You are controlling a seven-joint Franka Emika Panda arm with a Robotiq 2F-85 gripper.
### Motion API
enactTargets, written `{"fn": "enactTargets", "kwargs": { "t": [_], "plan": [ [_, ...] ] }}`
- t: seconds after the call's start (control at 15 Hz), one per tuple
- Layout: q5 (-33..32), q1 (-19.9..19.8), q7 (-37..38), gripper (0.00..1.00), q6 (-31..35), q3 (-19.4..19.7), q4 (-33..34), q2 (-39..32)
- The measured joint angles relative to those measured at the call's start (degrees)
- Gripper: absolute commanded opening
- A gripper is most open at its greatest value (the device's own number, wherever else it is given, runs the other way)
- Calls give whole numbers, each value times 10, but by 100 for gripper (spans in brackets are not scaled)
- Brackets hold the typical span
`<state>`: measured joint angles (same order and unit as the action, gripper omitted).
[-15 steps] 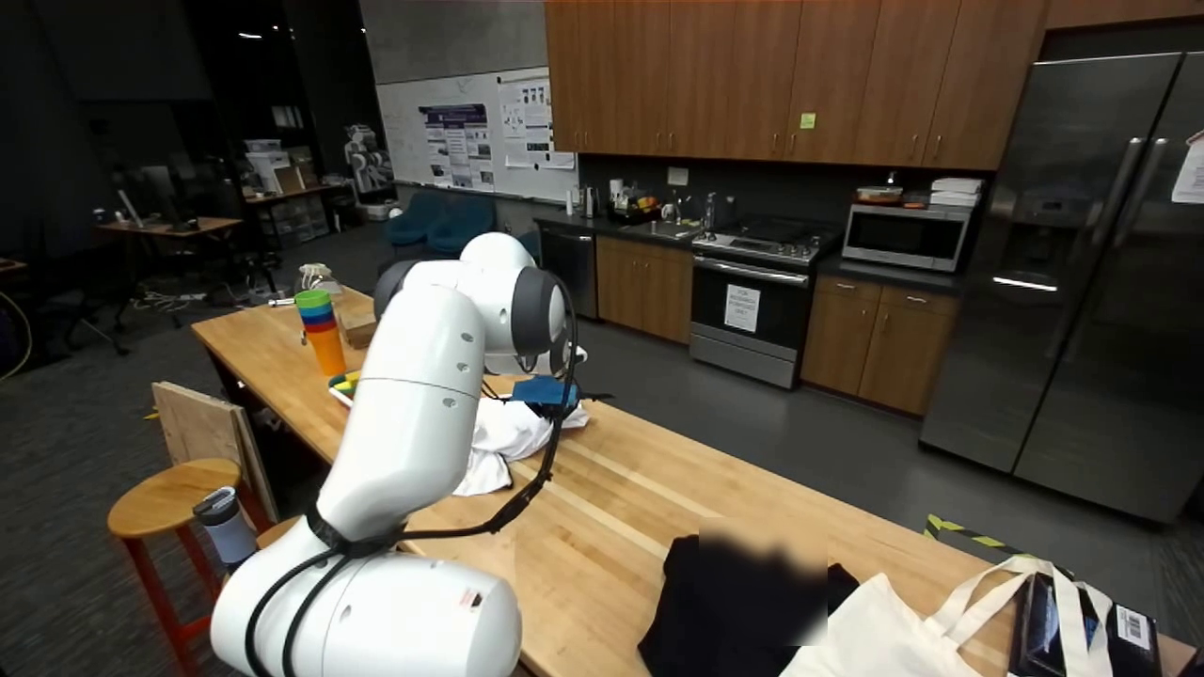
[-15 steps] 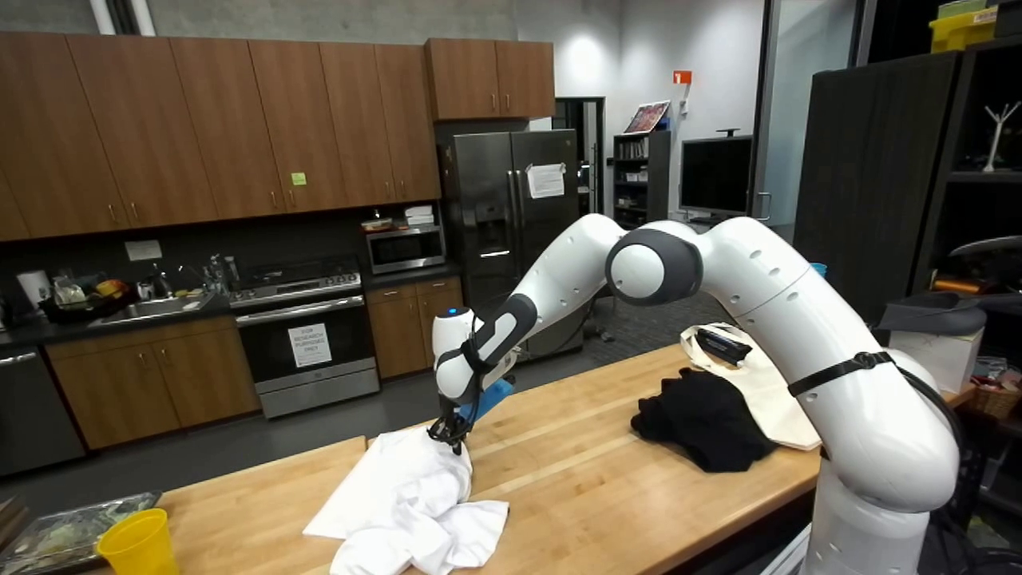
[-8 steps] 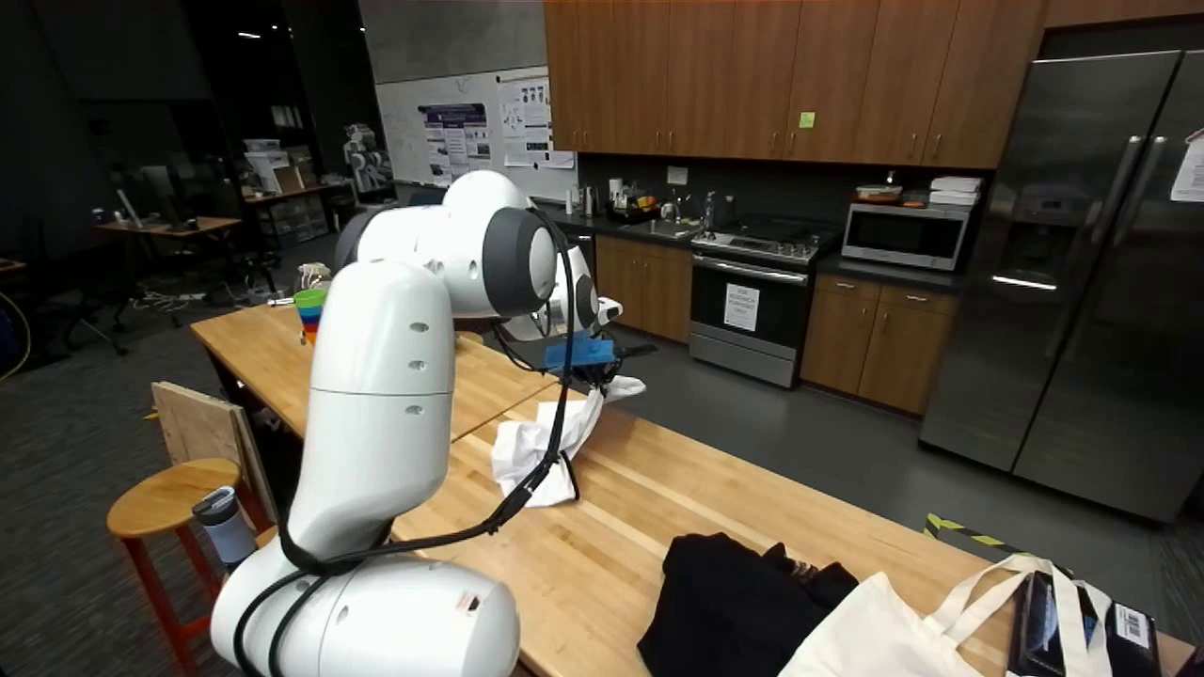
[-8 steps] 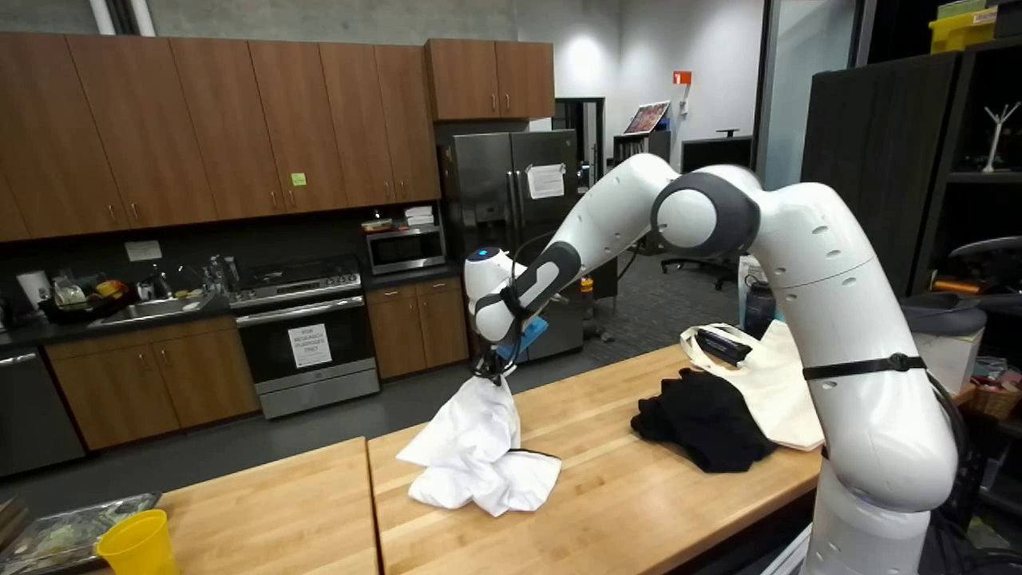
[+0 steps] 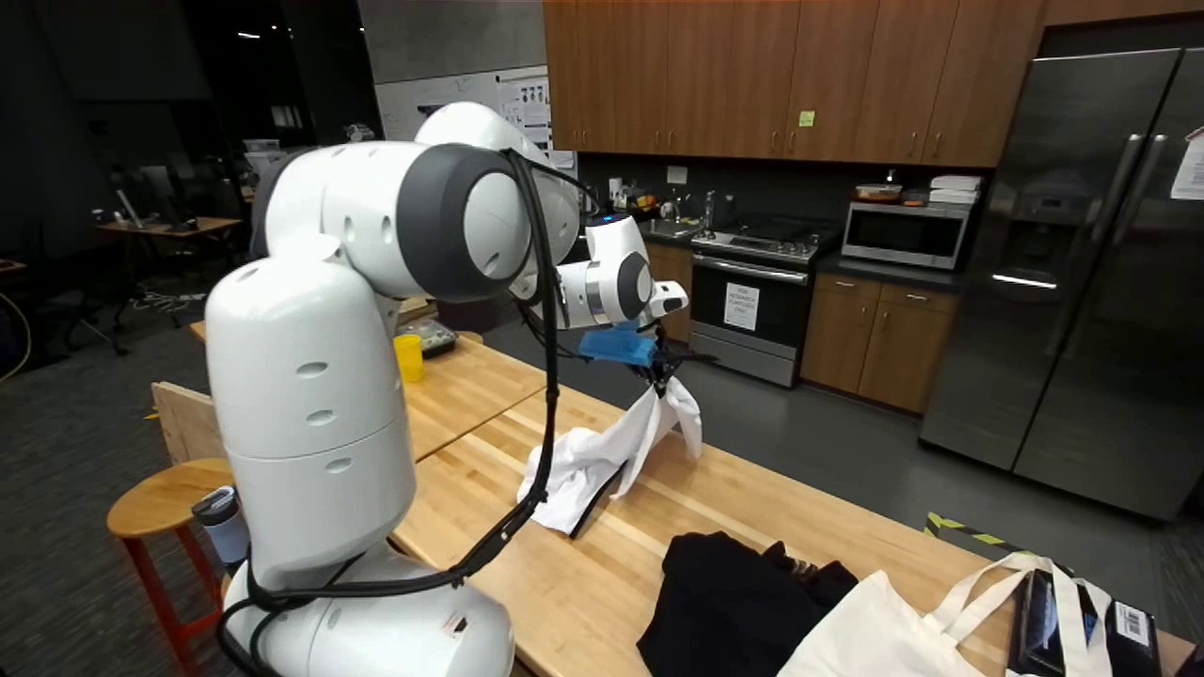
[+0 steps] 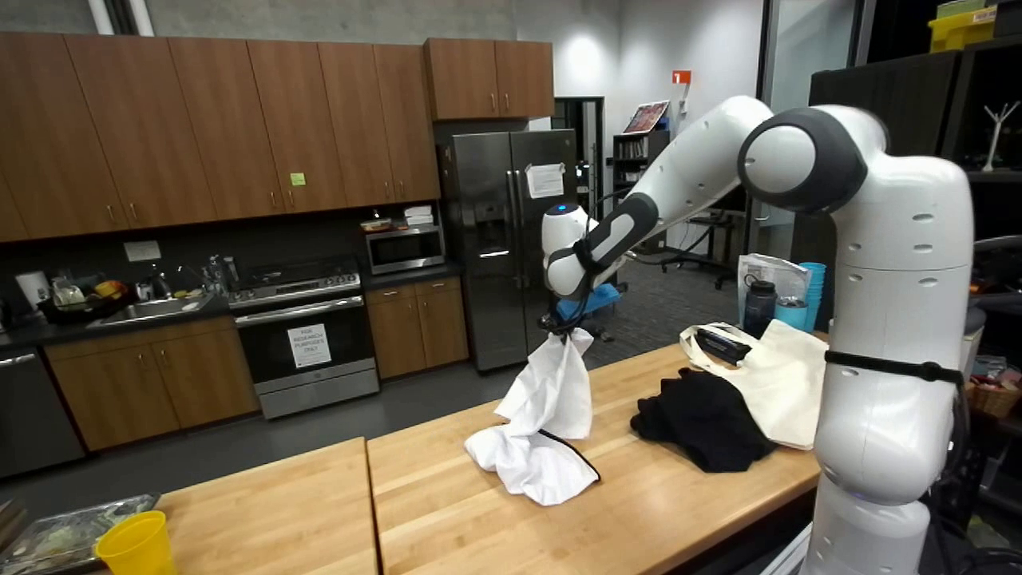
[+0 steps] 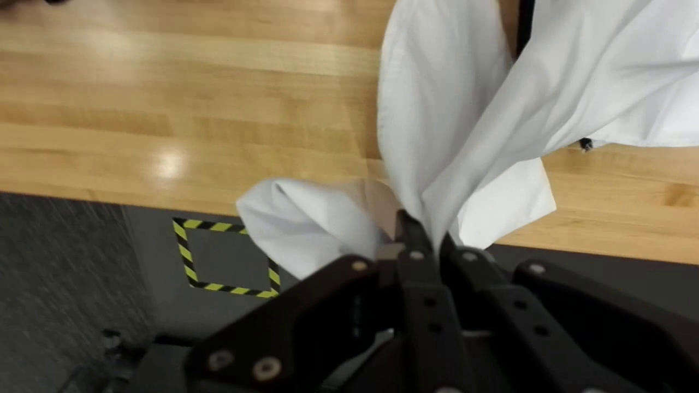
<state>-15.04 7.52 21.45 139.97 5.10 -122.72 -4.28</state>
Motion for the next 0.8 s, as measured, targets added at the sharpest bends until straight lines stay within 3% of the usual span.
{"fn": "enactTargets", "kwargs": {
  "t": [0.33, 0.8],
  "plan": [
    [29, -73, 12, 4, 10, 8, -127, 111],
    [31, -81, 11, 1, 13, -2, -145, 127]
  ]
}}
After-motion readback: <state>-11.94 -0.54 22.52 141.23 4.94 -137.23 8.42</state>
